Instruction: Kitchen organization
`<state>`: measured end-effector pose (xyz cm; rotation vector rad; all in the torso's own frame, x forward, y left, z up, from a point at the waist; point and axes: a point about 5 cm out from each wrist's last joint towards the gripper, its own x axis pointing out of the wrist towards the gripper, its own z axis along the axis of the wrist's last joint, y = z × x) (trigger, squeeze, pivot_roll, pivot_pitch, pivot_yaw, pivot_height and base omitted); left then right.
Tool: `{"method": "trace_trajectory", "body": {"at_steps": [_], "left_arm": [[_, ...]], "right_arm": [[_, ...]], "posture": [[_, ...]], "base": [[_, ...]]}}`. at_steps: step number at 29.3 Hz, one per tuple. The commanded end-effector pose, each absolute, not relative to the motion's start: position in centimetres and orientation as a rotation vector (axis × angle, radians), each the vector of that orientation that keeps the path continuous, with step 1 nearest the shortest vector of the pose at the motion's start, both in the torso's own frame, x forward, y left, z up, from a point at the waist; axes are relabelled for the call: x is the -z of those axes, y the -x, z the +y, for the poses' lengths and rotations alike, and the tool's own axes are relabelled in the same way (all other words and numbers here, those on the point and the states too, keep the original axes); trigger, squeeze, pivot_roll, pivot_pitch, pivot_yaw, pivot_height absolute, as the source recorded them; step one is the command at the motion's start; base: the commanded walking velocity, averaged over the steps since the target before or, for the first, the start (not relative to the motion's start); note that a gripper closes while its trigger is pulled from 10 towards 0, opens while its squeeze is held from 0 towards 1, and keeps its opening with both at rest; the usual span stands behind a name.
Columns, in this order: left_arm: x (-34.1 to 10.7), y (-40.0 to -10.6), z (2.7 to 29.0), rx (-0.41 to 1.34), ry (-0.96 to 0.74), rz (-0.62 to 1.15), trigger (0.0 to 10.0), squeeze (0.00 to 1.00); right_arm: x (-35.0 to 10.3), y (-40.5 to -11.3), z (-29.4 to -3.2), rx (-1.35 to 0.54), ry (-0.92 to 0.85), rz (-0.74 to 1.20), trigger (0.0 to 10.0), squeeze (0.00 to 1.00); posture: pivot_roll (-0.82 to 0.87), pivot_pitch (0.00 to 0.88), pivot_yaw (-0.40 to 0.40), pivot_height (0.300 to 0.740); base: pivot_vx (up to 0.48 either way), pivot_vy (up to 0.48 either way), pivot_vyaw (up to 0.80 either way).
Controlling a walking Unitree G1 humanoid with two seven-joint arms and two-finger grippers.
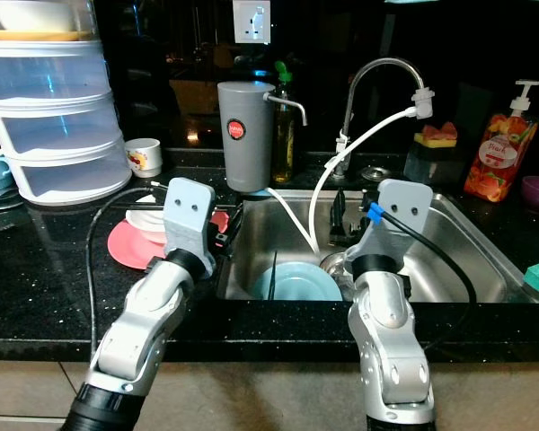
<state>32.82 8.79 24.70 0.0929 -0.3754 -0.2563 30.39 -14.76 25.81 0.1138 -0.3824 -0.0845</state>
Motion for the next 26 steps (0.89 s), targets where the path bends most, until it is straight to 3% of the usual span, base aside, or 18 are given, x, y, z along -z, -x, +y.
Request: {"method": "trace_trajectory", "body": {"at_steps": [1,26], "left_arm": [[-24.61,-32.77,8.58,0.258,-0.103,-0.374,10.0,0.00],[-24.53,-32.96,8.77,0.257,-0.108,-0.369,10.0,0.00]], "right_arm": [[-26.07,-30.53,-14.75,0.085,-0.107,-0.388,10.0,0.00],[-25.95,-30.47,-14.73,0.091,-0.112,-0.385,10.0,0.00]], "posture": [[0.05,0.000,-0.049,0.740],[0.05,0.000,-0.042,0.740]], "base": [[0.000,0.000,0.00],[0.000,0.000,0.00]]}}
